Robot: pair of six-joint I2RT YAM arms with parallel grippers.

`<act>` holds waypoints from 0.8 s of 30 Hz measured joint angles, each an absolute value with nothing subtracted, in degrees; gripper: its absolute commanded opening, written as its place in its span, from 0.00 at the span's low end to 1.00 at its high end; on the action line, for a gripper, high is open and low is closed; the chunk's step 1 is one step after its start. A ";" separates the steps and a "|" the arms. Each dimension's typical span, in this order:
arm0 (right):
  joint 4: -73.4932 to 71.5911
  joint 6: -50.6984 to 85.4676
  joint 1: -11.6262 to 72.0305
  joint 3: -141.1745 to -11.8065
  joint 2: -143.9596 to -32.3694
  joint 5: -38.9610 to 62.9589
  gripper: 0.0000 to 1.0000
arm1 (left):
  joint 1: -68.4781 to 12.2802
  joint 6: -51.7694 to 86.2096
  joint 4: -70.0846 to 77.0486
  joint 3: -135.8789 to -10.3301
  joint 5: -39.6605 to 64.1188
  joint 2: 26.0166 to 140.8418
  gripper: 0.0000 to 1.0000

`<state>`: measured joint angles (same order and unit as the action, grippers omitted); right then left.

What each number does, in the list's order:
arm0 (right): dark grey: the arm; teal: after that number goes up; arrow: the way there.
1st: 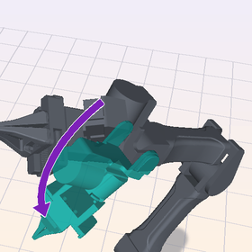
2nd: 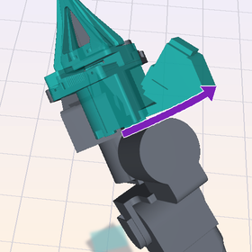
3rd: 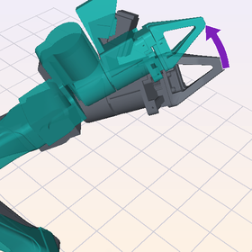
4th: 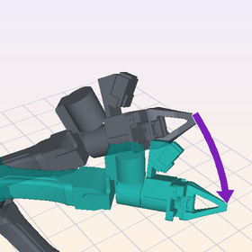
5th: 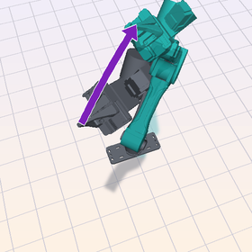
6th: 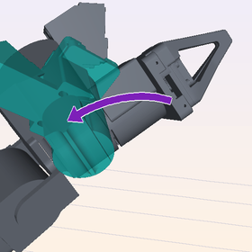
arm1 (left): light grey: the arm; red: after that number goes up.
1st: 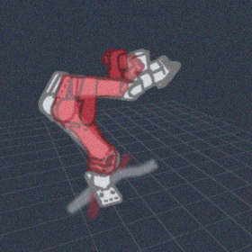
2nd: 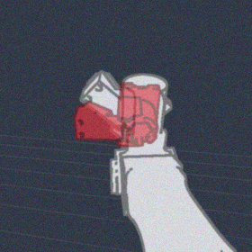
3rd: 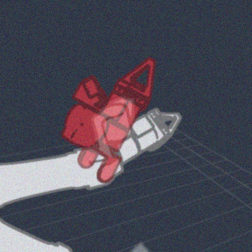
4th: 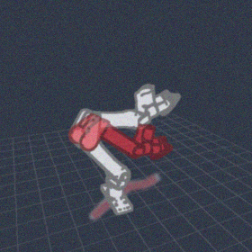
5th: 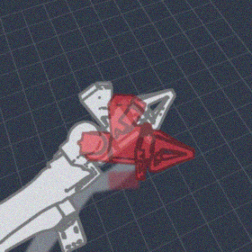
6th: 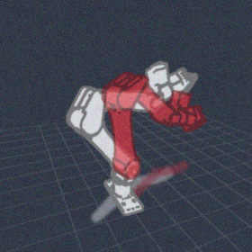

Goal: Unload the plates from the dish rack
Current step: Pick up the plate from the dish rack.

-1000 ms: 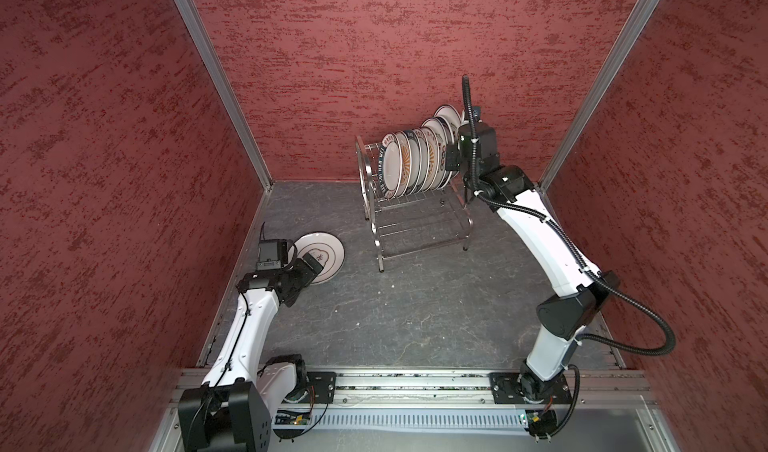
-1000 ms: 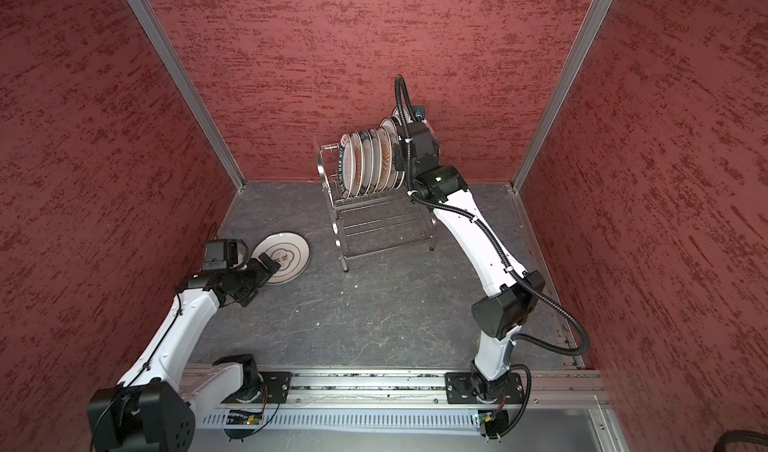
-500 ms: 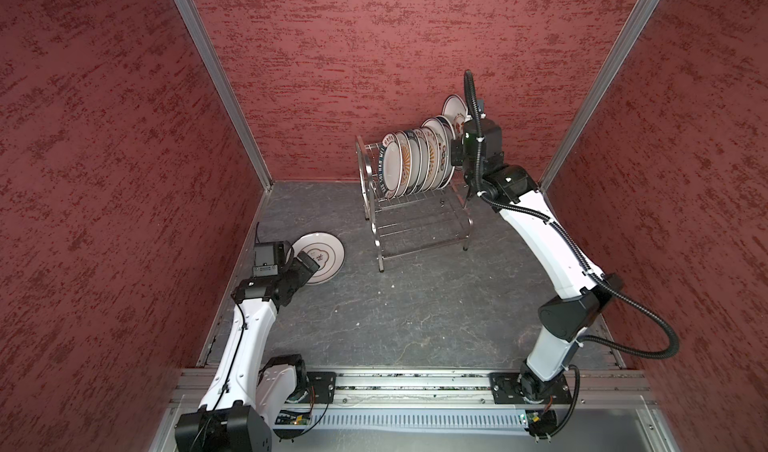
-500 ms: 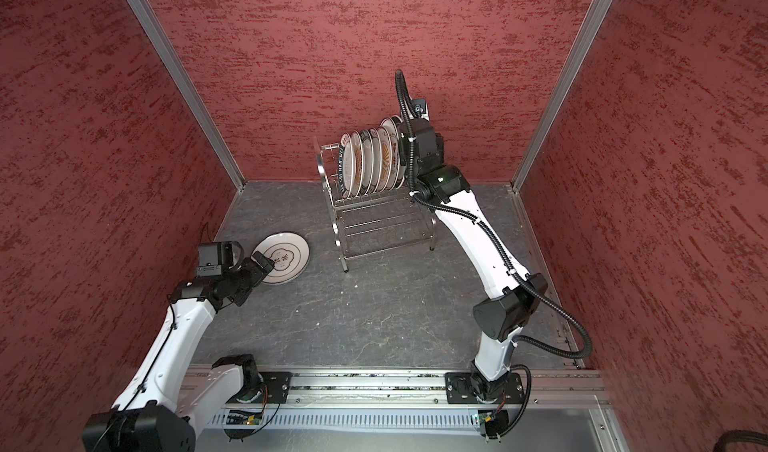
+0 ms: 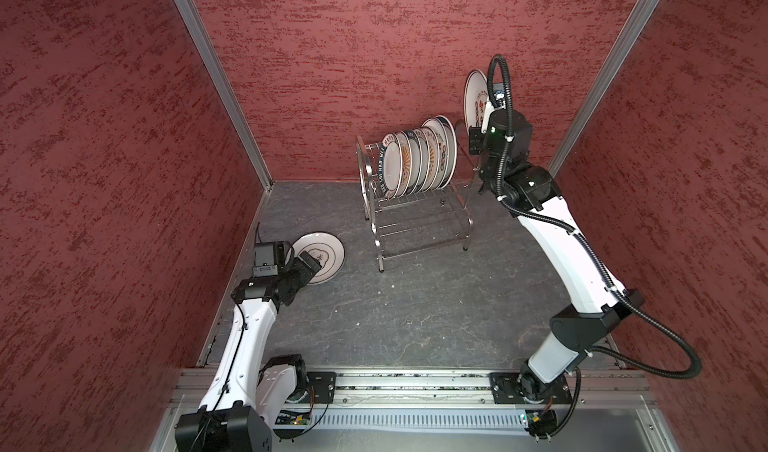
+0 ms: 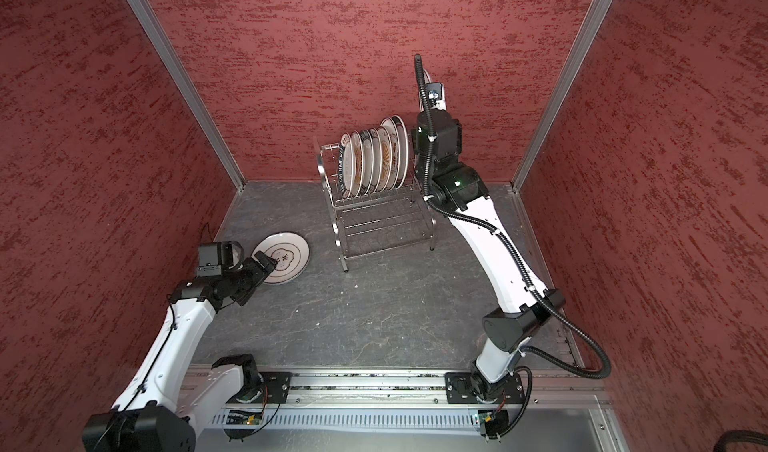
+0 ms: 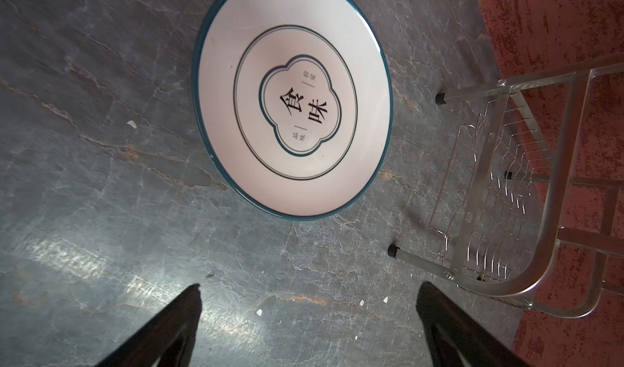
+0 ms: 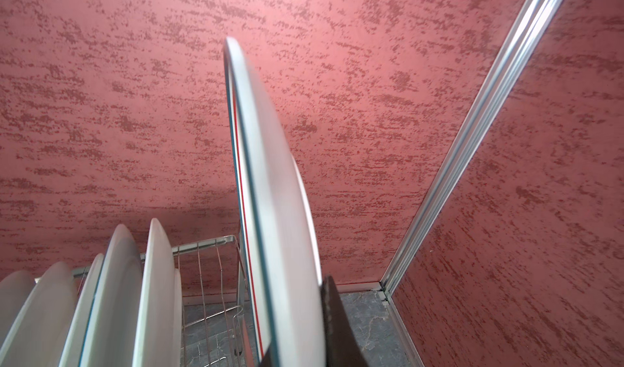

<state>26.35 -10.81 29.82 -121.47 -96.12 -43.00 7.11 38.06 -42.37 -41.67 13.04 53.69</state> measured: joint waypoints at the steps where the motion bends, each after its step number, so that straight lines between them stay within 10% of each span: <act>1: 25.98 -11.09 29.82 -121.23 -95.24 -43.29 0.00 | 7.11 38.06 -42.30 -41.67 13.85 53.69 0.99; 24: 41.41 12.56 29.85 -80.42 -50.96 -47.99 0.00 | -3.70 39.29 -40.53 -42.85 14.81 54.13 0.99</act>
<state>41.41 12.56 29.85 -80.42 -50.96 -47.99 -3.70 39.29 -40.53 -42.85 14.81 54.13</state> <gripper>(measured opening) 0.105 0.995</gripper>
